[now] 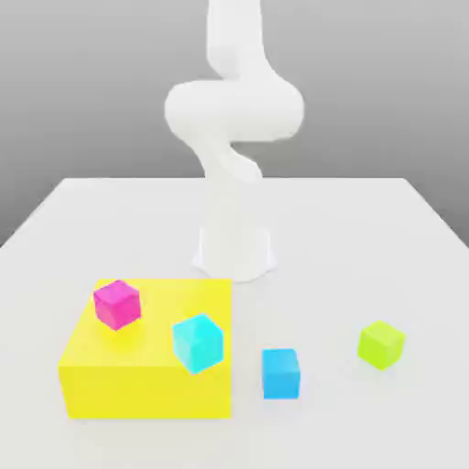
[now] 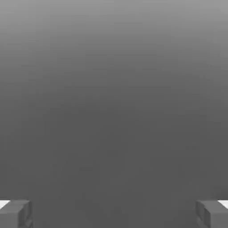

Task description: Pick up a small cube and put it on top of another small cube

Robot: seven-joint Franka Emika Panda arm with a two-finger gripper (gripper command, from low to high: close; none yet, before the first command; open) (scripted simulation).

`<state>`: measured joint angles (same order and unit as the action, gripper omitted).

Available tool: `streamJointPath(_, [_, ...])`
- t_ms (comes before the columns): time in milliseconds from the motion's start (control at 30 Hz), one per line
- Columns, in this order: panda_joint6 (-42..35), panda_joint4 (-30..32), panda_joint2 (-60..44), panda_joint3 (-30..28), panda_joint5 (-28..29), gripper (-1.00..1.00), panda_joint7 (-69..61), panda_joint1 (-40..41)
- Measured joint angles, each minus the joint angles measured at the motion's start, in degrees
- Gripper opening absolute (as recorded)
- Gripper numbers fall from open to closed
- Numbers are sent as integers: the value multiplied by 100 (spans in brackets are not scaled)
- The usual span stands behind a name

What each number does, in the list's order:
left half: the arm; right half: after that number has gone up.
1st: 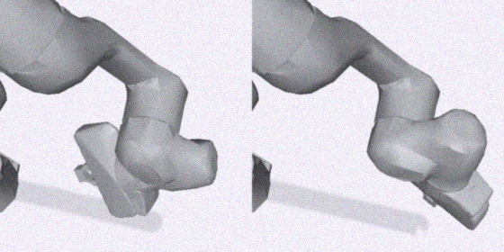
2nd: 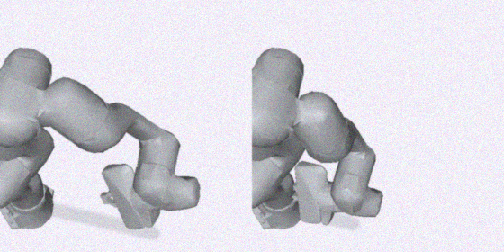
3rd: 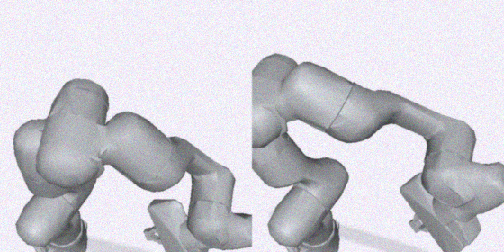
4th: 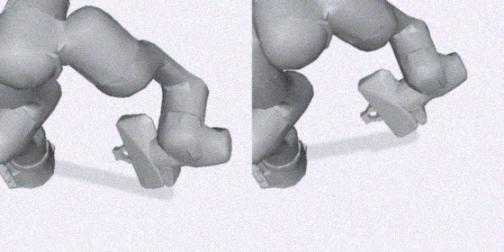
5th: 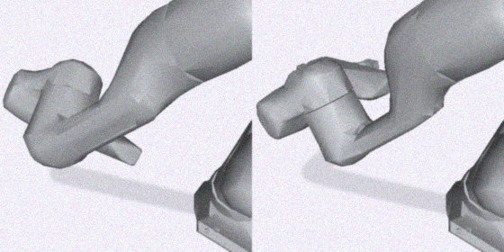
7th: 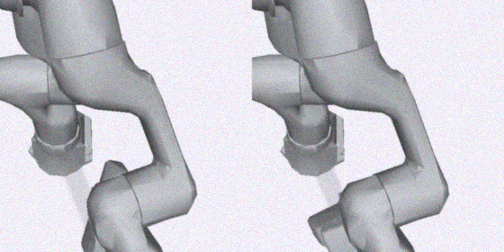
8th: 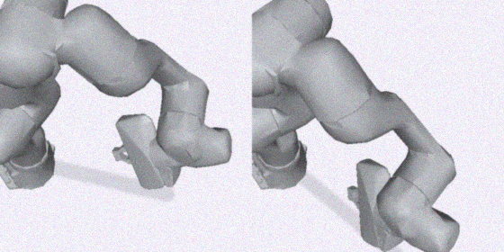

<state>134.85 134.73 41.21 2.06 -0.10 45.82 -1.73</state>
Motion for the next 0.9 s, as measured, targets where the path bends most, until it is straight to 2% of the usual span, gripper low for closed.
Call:
streamJointPath(367, [1544,1431,-2366,1095,16,0,34,-855])
streamJointPath(633, [2626,2439,-4042,1792,223,0,199,-1556])
streamJointPath(733, [3075,2522,-4678,1617,711,0,560,-1802])
streamJointPath(867, [3709,2367,-5512,789,1586,0,1214,-2431])
streamJointPath(900, [3872,2328,-5710,539,1717,-100,1315,-2650])
